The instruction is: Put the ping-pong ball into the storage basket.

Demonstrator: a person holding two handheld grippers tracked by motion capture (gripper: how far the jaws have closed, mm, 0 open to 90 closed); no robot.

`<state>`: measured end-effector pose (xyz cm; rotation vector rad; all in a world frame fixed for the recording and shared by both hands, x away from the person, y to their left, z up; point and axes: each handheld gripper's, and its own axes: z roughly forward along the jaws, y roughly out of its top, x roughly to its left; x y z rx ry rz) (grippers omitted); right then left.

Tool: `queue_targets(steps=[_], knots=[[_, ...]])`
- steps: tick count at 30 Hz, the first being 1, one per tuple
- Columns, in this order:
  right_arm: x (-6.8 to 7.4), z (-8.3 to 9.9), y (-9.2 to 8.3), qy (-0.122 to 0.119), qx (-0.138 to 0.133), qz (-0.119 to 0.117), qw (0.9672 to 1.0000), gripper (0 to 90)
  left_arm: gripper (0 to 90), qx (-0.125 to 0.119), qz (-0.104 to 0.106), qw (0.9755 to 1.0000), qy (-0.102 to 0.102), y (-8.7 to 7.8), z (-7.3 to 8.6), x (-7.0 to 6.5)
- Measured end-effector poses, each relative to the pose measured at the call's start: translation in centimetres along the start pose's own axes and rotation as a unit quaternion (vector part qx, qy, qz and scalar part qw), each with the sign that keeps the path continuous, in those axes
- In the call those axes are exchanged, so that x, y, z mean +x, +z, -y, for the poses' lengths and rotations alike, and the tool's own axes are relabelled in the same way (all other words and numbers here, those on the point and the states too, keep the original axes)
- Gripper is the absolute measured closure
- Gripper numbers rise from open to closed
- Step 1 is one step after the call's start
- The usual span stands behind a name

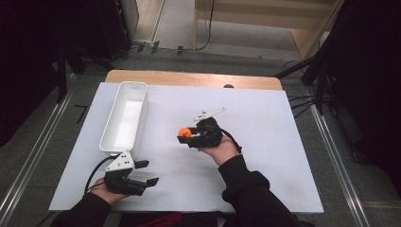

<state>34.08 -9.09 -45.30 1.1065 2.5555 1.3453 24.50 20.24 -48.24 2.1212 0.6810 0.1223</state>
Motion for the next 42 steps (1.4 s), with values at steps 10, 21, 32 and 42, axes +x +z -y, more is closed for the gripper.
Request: queue_targets(steps=[10, 21, 32, 42], knots=[[0.5, -1.0, 0.4, -0.007, -0.003, -0.008, 0.9999, 48.4, 26.4, 0.001, 0.0, 1.0, -0.002, 0.0, 0.0, 0.0], [1.0, -2.3, 0.6, -0.008, -0.01, -0.017, 0.9998, 48.3, 26.4, -0.002, -0.001, 1.0, -0.001, 0.0, 0.1, 0.0], [1.6, -4.2, 1.3, -0.016, -0.012, -0.021, 0.9996, 48.3, 26.4, -0.003, 0.002, 1.0, -0.001, -0.1, 0.1, 0.0], [2.3, -5.7, 2.3, -0.021, -0.011, -0.03, 0.9993, 48.4, 26.4, -0.001, 0.003, 1.0, -0.001, -0.1, 0.1, 0.0]])
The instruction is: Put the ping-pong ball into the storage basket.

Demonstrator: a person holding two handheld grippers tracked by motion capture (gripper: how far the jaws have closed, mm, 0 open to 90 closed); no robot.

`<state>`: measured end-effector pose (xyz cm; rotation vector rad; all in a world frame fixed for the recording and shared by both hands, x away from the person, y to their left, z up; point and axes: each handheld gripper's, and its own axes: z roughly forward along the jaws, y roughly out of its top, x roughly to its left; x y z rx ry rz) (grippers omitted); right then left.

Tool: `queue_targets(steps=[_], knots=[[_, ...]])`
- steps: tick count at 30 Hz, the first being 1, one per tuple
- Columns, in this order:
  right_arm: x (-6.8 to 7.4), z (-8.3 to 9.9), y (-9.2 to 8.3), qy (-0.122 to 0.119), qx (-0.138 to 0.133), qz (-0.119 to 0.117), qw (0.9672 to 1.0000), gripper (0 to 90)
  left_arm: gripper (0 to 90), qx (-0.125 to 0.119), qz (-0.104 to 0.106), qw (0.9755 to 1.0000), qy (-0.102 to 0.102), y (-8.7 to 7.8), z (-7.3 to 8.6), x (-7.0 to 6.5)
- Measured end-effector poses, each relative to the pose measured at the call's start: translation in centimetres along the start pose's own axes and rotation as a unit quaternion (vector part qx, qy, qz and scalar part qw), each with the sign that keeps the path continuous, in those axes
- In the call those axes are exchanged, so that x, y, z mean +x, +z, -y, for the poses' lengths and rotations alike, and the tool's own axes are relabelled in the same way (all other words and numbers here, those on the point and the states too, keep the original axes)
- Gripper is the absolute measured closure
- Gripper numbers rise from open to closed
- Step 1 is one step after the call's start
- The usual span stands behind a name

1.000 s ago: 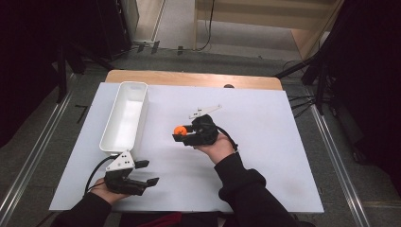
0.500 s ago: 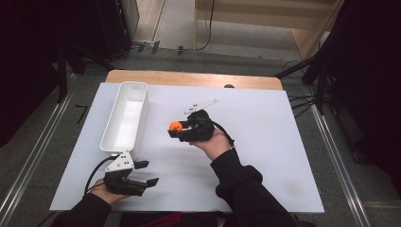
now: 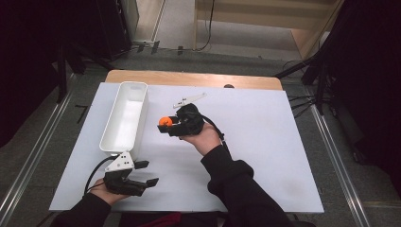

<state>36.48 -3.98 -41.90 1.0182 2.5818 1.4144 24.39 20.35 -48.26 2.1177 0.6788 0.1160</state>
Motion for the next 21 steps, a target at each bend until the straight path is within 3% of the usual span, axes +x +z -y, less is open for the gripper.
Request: queue_targets(steps=[21], knots=[[0.8, -2.9, 1.7, -0.014, -0.003, 0.0, 0.9999, 48.4, 26.4, 0.003, -0.001, 1.0, 0.004, 0.0, 0.1, 0.0]])
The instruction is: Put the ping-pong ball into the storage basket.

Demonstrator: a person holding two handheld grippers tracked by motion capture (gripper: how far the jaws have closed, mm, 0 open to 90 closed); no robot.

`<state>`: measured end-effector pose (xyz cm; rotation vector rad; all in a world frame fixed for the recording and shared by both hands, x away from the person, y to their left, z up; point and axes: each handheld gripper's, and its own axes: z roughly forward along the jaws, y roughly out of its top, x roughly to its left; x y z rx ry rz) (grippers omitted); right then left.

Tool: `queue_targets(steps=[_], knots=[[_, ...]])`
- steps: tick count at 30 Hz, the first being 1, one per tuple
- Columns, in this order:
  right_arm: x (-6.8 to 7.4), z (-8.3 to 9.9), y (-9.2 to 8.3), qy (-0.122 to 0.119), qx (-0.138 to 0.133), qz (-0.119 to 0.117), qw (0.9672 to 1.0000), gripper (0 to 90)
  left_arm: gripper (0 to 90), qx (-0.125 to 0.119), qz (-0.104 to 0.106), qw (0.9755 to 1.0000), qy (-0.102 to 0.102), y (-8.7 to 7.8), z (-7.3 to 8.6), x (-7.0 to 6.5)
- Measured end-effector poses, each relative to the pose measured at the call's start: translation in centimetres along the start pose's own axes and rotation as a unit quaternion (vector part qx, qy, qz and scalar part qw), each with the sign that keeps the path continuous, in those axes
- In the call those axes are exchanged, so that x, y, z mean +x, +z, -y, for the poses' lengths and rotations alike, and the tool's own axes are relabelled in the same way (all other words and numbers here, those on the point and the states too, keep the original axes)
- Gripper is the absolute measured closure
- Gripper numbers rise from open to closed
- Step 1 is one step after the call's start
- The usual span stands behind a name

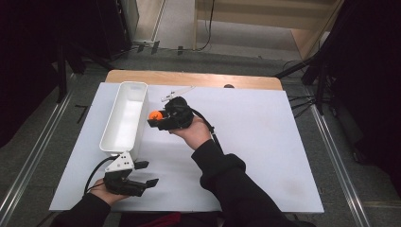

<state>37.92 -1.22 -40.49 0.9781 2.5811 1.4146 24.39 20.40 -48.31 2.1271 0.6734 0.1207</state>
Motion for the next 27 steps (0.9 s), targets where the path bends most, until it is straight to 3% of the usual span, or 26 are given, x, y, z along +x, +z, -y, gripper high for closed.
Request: queue_targets(steps=[27], knots=[[-0.1, -2.9, 2.6, 0.009, -0.01, -0.008, 0.9999, 48.4, 26.4, -0.002, 0.002, 1.0, -0.007, -0.1, 0.0, 0.2]])
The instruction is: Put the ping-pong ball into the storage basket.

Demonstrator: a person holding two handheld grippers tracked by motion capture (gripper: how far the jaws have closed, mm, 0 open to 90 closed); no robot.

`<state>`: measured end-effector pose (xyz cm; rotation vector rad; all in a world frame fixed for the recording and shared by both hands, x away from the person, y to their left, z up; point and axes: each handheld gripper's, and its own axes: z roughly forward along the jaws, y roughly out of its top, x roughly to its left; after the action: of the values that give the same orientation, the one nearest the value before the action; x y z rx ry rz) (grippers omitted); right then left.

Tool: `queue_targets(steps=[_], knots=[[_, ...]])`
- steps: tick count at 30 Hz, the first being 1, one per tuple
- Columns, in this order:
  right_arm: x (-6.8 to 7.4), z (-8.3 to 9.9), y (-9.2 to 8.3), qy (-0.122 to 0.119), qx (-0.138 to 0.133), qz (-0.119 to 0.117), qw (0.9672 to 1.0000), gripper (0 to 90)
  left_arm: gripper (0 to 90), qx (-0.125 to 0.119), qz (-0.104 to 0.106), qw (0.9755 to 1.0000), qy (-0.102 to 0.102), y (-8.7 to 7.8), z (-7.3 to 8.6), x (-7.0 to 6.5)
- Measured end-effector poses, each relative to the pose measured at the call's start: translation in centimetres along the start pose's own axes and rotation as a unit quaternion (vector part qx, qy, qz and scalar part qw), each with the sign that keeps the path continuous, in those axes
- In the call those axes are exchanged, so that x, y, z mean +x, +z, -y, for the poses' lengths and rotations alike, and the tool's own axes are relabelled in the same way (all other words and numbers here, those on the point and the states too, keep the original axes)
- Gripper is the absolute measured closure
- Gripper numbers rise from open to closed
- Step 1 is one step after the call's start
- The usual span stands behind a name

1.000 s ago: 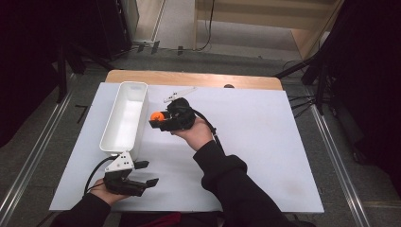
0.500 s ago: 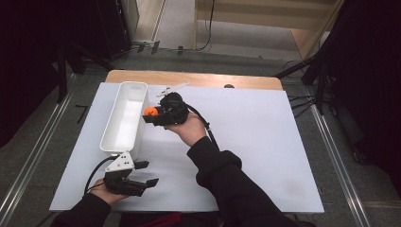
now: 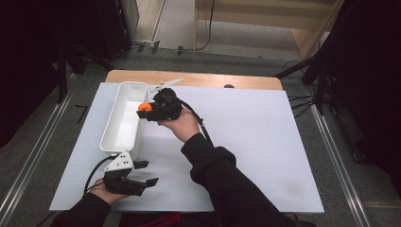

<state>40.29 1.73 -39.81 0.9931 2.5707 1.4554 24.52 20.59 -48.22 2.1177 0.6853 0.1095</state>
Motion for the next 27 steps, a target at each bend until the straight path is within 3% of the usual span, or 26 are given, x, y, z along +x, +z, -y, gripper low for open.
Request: queue_targets(steps=[18, 27], knots=[[0.3, -1.5, 2.3, 0.001, 0.005, -0.005, 1.0, 48.4, 26.4, -0.005, 0.001, 1.0, -0.001, -0.1, 0.1, 0.1], [0.2, -2.3, 2.8, 0.005, -0.005, -0.007, 0.9999, 48.4, 26.4, -0.007, 0.004, 1.0, -0.001, -0.1, 0.1, 0.0]])
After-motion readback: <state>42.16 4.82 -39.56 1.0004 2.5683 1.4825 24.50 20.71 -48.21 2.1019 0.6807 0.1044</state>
